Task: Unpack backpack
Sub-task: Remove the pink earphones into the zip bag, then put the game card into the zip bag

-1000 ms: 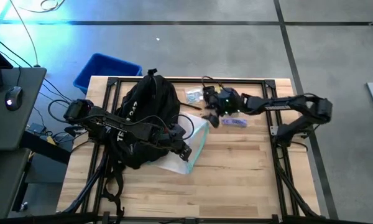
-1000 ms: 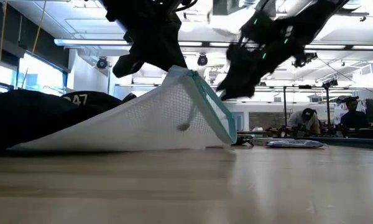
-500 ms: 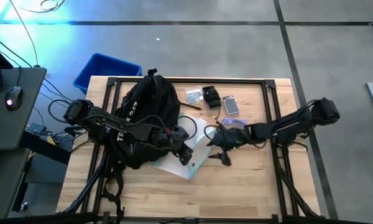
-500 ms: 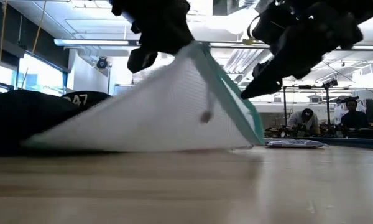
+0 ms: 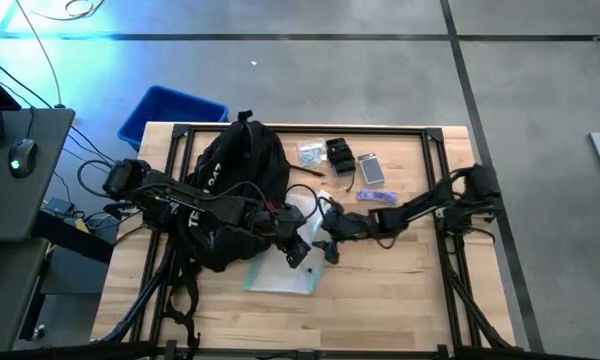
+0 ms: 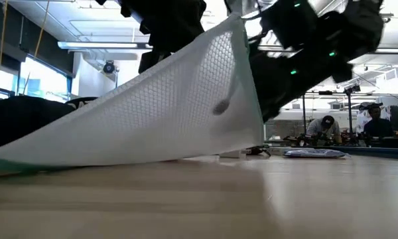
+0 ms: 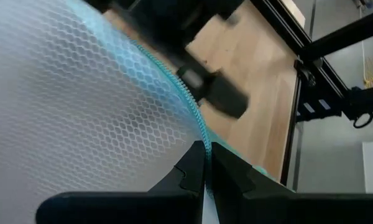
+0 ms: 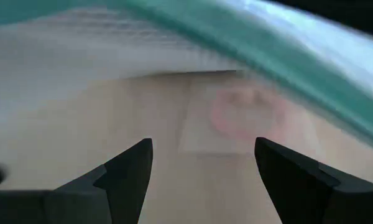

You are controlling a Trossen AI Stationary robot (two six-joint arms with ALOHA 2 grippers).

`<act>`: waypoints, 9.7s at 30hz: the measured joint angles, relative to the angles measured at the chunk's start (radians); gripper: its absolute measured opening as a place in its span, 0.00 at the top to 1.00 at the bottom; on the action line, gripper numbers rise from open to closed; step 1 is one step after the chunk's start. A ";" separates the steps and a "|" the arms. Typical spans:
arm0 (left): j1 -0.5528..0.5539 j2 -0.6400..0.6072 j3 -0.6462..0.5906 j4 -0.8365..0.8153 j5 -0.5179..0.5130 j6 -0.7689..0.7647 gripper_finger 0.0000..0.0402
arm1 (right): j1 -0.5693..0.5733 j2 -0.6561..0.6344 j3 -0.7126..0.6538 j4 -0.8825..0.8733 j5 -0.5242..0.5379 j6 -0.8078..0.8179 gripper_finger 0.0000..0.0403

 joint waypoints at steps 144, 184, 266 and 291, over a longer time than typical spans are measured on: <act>-0.059 -0.027 0.000 -0.233 -0.204 -0.065 1.00 | -0.537 -0.772 0.123 -1.469 -0.072 0.129 0.38; 0.000 0.079 0.000 0.017 0.025 0.006 1.00 | -0.816 -0.083 0.271 -1.187 -0.055 0.106 0.03; 0.055 0.078 0.000 0.170 -0.014 0.127 1.00 | -1.020 -0.177 0.268 -1.588 -0.051 -0.303 0.04; 0.052 0.078 0.000 0.176 -0.098 0.048 1.00 | -1.031 -0.229 0.097 -1.415 -0.108 -0.213 0.30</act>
